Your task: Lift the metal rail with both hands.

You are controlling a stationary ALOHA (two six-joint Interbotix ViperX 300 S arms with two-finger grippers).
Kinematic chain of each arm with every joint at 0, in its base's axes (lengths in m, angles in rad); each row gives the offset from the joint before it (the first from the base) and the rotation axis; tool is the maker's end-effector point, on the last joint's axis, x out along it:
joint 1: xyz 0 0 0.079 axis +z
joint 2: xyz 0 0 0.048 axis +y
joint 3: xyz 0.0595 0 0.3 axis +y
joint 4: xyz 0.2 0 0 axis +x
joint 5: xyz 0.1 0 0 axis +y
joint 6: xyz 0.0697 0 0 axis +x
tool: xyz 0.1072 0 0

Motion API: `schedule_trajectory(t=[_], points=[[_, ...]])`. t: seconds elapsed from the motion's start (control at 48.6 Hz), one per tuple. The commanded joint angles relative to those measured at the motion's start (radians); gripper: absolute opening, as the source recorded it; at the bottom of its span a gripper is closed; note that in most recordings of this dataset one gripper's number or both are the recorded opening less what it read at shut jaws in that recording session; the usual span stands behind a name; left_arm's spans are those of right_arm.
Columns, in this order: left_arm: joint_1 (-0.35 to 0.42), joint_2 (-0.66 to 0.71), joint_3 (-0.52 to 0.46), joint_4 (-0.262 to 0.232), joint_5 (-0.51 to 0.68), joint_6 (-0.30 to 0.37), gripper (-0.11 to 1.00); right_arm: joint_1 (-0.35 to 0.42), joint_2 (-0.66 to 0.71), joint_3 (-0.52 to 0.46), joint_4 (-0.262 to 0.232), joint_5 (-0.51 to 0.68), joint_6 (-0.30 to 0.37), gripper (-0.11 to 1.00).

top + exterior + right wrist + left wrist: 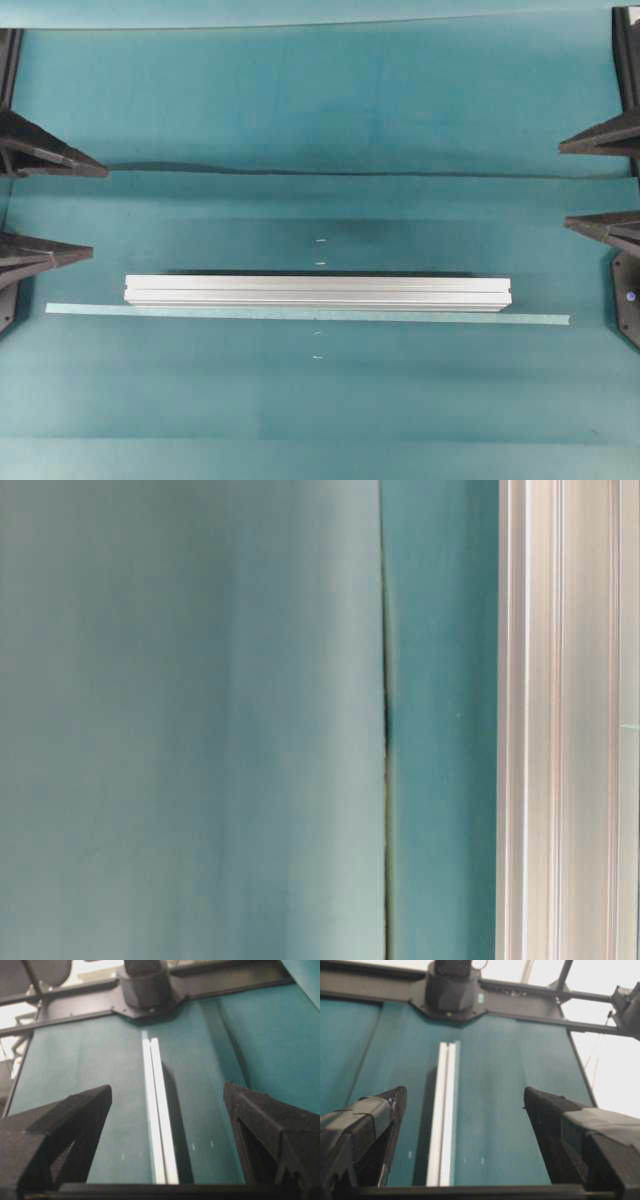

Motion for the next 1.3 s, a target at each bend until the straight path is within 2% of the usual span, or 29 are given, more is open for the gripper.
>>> schedule_trajectory(t=[0.0,0.432,1.276], points=[[0.002,0.005,-0.012,0.000,-0.011,0.002,0.95,0.002,0.003,-0.003,-0.002,-0.009,0.000,0.94],[0.003,0.005,0.031,0.000,-0.094,0.002,0.95,0.000,0.002,0.012,-0.002,-0.009,0.003,0.94],[-0.003,-0.012,0.038,0.000,-0.094,0.000,0.94,0.000,-0.008,0.018,-0.002,-0.002,0.003,0.94]])
